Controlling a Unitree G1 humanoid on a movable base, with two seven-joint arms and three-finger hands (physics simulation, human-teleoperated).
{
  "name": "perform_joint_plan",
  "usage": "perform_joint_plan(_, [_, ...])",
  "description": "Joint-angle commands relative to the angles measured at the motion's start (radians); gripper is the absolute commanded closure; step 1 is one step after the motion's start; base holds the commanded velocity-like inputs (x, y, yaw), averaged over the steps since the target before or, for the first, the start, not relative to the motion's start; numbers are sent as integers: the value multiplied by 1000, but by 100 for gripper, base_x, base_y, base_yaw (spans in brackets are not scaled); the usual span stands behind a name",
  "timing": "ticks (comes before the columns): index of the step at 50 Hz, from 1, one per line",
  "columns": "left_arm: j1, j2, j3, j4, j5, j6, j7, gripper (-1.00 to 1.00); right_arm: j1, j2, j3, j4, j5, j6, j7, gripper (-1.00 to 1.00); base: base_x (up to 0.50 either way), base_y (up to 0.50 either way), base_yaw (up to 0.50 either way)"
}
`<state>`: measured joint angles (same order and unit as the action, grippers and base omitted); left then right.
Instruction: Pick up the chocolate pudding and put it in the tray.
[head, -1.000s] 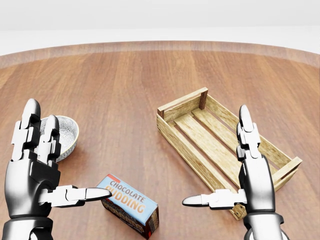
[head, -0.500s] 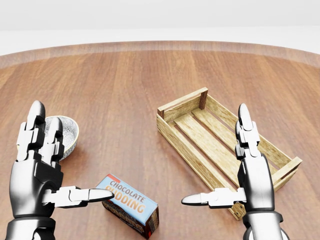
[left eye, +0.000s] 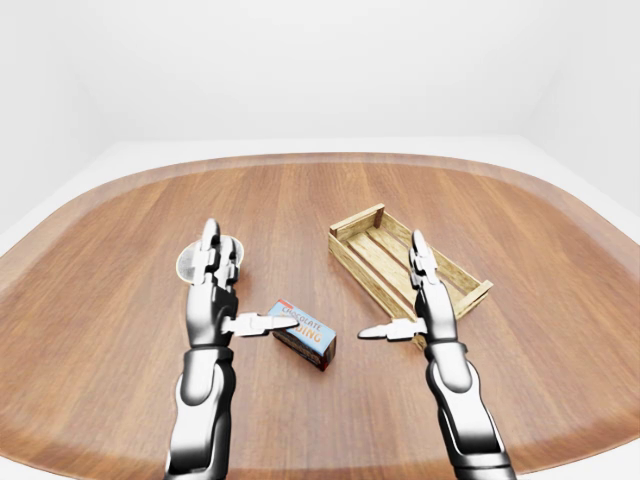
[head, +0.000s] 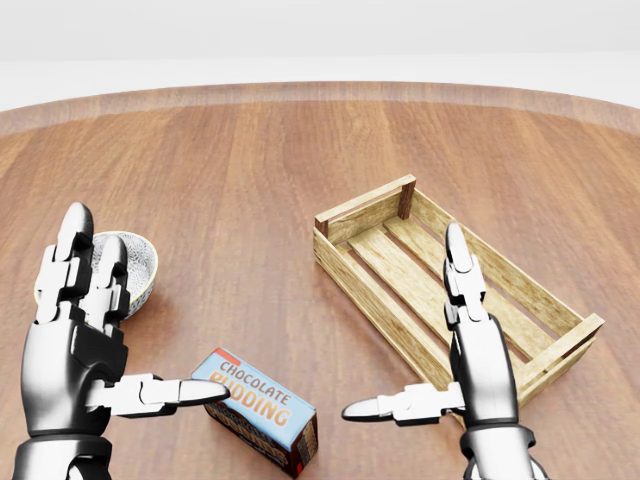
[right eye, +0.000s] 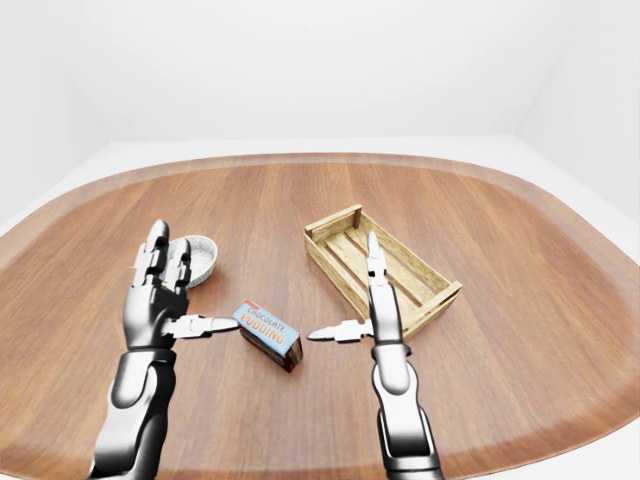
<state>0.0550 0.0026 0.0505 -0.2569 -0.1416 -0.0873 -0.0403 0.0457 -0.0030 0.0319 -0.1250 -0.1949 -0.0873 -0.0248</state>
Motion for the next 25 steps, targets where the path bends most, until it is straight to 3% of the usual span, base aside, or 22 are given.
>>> perform_joint_plan(1, [1, 1, 2, -3, 2, 0, -1, -100, -3, 10, 36, 52, -19, 0, -10, -100, 0, 0, 0])
perform_joint_plan(6, [1, 1, 2, -4, 2, 0, -1, -100, -13, 17, 52, 99, -22, 0, -20, -100, 0, 0, 0])
perform_joint_plan(7, [1, 1, 1, -6, 3, 0, -1, -100, -22, 16, 52, 191, -24, 0, -38, -100, 0, 0, 0])
perform_joint_plan(9, [1, 1, 1, -11, 3, 0, 0, -100, -22, 21, 58, 128, -26, 0, -25, -100, 0, 0, 0])
perform_joint_plan(11, [-1, 1, 2, -2, 3, 0, -2, -100, -33, 19, 57, 232, -27, 0, -44, -100, 0, 0, 0])
perform_joint_plan(13, [-1, 1, 2, 1, 3, 0, -2, -100, -27, 24, 63, 141, -29, 0, -25, -100, 0, 0, 0])
perform_joint_plan(18, [2, 0, 0, 7, 4, 0, -3, -100, -40, 22, 63, 258, -31, 0, -45, -100, 0, 0, 0])
perform_joint_plan(22, [0, 1, -1, -4, 5, 0, 0, -100, -28, 29, 75, 172, -37, 0, -26, -100, 0, 0, 0])
perform_joint_plan(25, [1, 0, -1, -3, 5, 0, 0, -100, -34, 29, 77, 223, -39, 0, -36, -100, 0, 0, 0])
